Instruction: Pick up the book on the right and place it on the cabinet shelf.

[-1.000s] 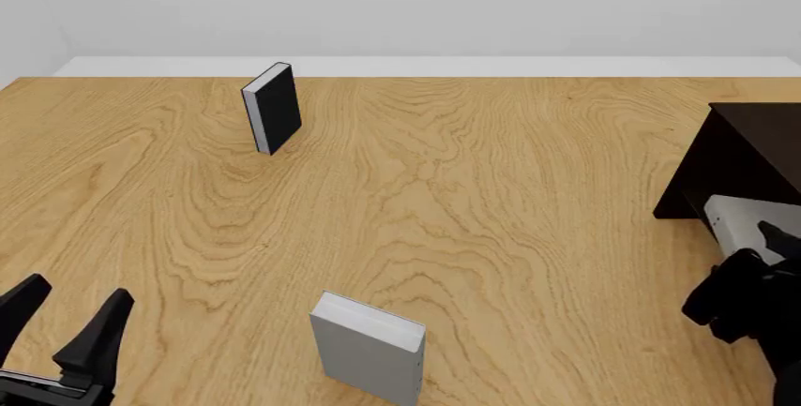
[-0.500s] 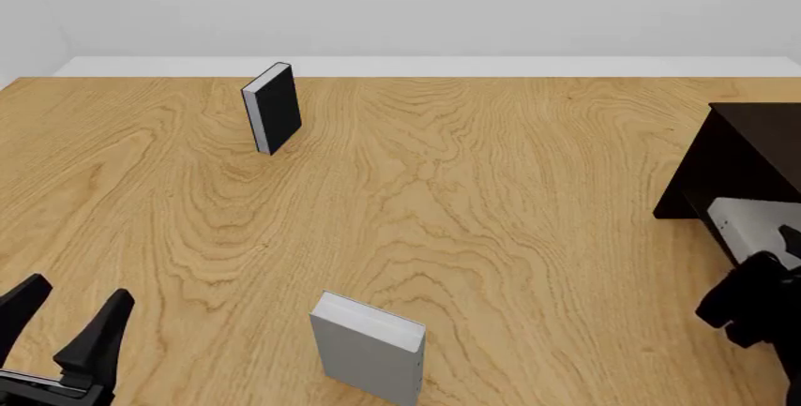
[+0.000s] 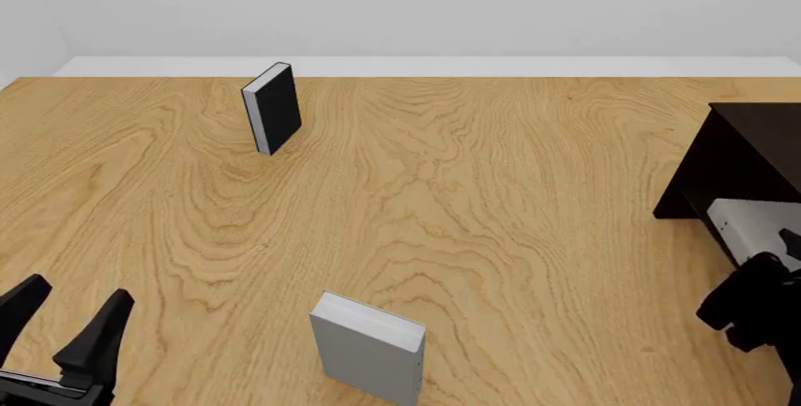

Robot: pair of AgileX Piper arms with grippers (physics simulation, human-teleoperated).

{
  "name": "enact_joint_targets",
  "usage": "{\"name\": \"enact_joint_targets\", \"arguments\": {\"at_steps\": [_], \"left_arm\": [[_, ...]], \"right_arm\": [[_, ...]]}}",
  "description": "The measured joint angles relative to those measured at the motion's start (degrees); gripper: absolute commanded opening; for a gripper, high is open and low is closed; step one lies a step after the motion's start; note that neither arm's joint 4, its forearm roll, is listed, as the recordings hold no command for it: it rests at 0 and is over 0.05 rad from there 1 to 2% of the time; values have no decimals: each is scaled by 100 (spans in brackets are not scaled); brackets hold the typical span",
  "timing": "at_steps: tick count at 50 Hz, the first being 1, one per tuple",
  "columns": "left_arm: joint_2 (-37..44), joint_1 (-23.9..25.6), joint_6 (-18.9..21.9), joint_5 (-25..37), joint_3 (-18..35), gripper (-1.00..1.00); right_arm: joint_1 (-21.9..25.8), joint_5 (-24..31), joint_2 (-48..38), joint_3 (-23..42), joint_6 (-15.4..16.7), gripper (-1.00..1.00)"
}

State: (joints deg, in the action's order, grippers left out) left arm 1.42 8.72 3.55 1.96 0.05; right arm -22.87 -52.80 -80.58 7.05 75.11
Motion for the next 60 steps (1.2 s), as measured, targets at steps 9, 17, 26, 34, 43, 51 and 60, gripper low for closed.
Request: {"name": "enact_joint_targets", "arguments": {"at_steps": [9,17,26,34,43,51,60], "left_arm": [[-20,-1,-4,17,0,100],[-24,-1,-8,17,0,100],[-16,4,-14,5,0,100],[-13,8,-21,-2,0,100],[-8,10,-27,-9,0,100],[-14,11,-32,-4,0,100],[-21,7,-37,2,0,100]], "right_arm": [[88,276,136,31,4,100],[175,441,218,54,-23,100],[349,696,364,96,-67,100],[535,913,480,156,-101,100],[696,1033,538,246,-115,100],[927,1145,632,479,-135,100],[1495,1432,835,1012,-284,100]]}}
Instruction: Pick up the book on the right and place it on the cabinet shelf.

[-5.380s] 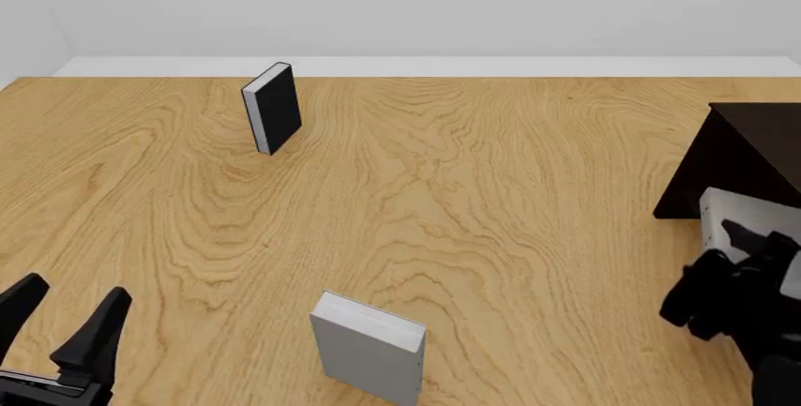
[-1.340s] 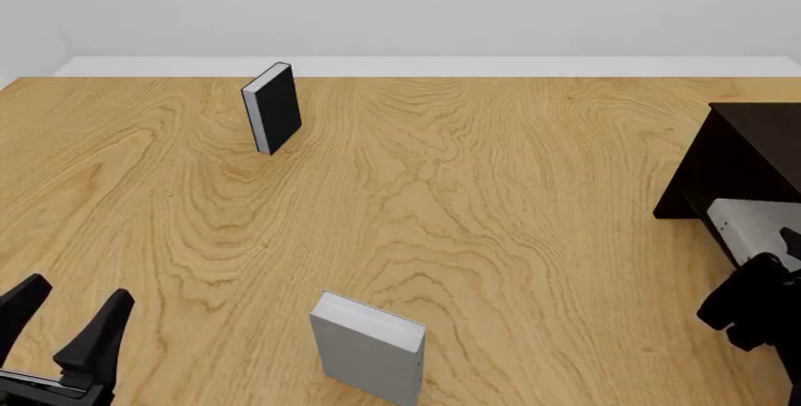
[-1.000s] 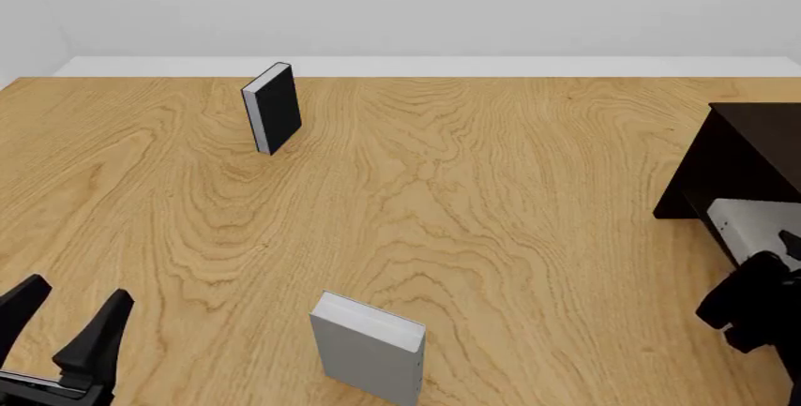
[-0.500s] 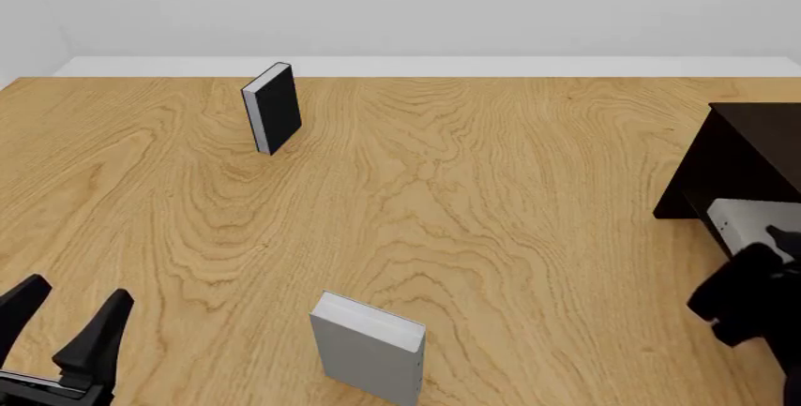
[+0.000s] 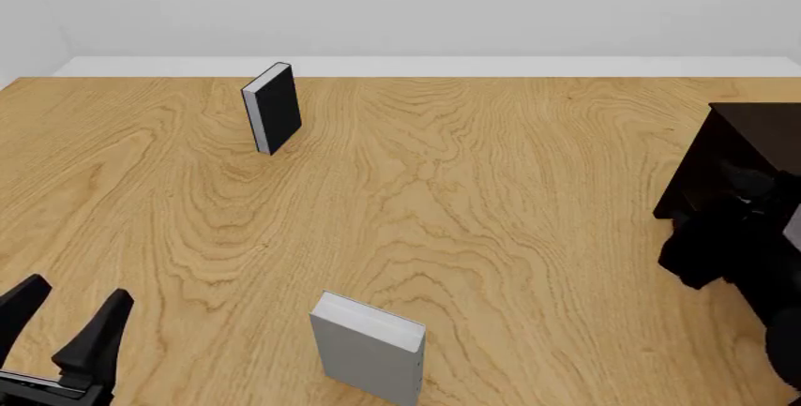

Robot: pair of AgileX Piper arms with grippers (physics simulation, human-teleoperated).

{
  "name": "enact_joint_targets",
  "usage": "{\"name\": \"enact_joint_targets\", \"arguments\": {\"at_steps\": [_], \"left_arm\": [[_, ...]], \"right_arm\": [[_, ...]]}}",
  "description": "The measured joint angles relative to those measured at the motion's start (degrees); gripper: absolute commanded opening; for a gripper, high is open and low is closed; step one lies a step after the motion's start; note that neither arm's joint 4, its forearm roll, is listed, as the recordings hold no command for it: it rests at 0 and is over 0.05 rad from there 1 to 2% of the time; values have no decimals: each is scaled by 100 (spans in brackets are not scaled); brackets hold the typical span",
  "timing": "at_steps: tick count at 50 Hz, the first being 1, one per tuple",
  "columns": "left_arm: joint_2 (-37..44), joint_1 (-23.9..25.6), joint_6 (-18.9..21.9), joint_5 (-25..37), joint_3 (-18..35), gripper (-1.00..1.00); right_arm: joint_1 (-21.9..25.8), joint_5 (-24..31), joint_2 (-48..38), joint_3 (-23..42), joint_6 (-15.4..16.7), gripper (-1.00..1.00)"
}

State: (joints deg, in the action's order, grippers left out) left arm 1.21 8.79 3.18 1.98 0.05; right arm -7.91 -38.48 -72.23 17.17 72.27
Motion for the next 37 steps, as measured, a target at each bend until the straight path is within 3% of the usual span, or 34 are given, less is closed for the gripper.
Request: {"name": "enact_joint_targets", "arguments": {"at_steps": [13,28,37], "left_arm": [[-1,-5,-9,-6,0,100],[-27,-4,-3,1,-3,100],[-33,-3,3,-3,-3,100]], "right_arm": [[600,835,488,670,-450,100],[911,1877,1224,1359,-903,100],[1003,2711,1639,2005,-1478,100]]}}
